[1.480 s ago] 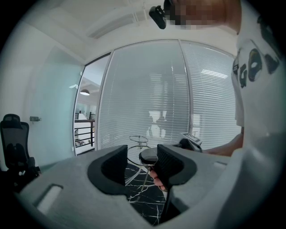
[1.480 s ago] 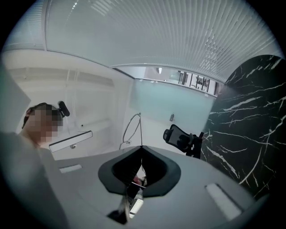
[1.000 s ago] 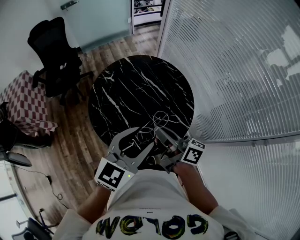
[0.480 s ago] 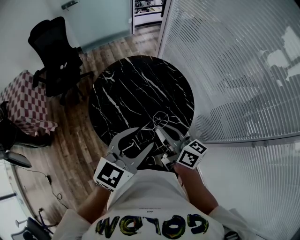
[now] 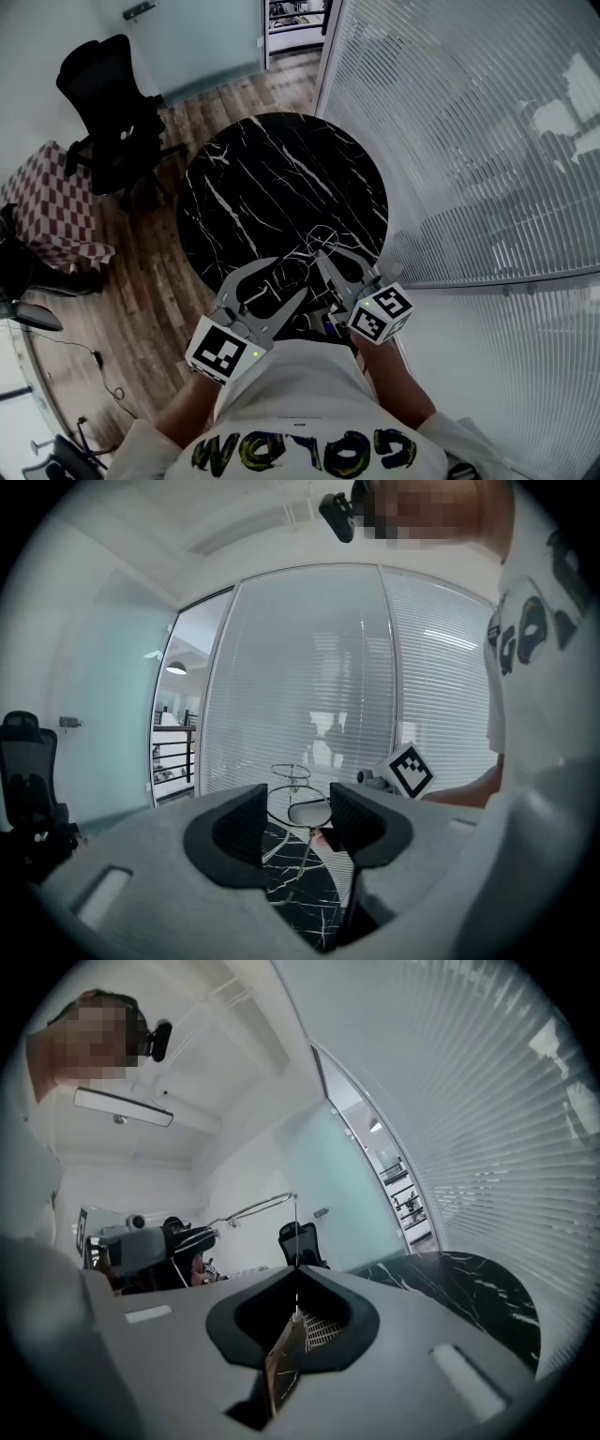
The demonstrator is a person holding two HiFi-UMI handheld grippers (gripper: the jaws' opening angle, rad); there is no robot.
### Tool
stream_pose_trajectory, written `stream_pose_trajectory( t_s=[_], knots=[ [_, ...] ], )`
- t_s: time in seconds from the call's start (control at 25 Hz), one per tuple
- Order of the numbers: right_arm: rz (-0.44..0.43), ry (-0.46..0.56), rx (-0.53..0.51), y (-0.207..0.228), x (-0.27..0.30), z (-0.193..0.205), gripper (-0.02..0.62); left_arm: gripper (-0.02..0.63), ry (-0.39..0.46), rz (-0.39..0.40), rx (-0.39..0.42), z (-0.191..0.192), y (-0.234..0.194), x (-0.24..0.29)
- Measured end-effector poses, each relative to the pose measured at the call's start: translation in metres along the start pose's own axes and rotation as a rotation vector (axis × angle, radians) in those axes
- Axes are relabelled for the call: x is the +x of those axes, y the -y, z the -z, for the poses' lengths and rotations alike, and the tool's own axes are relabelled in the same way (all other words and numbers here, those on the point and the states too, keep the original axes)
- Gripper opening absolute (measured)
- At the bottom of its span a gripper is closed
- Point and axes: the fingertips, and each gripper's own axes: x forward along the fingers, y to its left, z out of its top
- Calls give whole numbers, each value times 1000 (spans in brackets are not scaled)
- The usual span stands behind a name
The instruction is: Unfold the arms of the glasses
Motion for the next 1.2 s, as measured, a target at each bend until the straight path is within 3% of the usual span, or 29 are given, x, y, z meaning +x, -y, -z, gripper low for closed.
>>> stream_pose_trajectory(
  t_s=[0.24,0.6,1.2],
  knots=[
    [35,-11,-61,3,1,-1,0,216,3,2,-10,-1,-1,1],
    [110,-38,-244,9,-3,-4,1,216,-6,0,-26,1,1,1],
    [154,-67,-353,17,-6,1,2,216,-10,3,-36,4,4,1]
  ],
)
